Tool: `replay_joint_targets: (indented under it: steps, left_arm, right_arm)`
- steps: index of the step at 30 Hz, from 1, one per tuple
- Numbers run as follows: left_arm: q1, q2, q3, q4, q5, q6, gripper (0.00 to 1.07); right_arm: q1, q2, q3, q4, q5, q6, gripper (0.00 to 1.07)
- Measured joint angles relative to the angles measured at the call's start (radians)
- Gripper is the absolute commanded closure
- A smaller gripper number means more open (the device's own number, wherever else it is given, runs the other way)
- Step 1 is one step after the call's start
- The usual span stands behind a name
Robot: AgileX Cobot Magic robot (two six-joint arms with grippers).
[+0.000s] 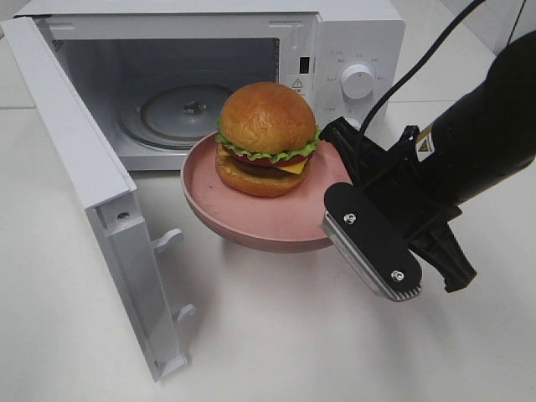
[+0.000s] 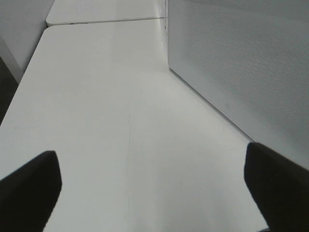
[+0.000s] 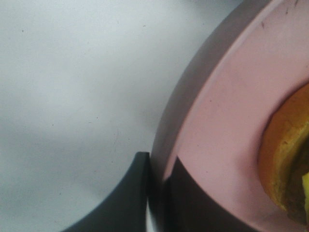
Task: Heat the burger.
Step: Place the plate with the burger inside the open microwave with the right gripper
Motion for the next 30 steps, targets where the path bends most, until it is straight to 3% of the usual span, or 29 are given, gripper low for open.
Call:
replay_joint_targets:
  steps: [30]
  left_arm:
    - [0.000, 0.000, 0.000, 0.000, 0.000, 0.000, 0.09]
  right_arm:
    - [0.000, 0.238, -0.231, -0.081, -0.027, 0.000, 1.07]
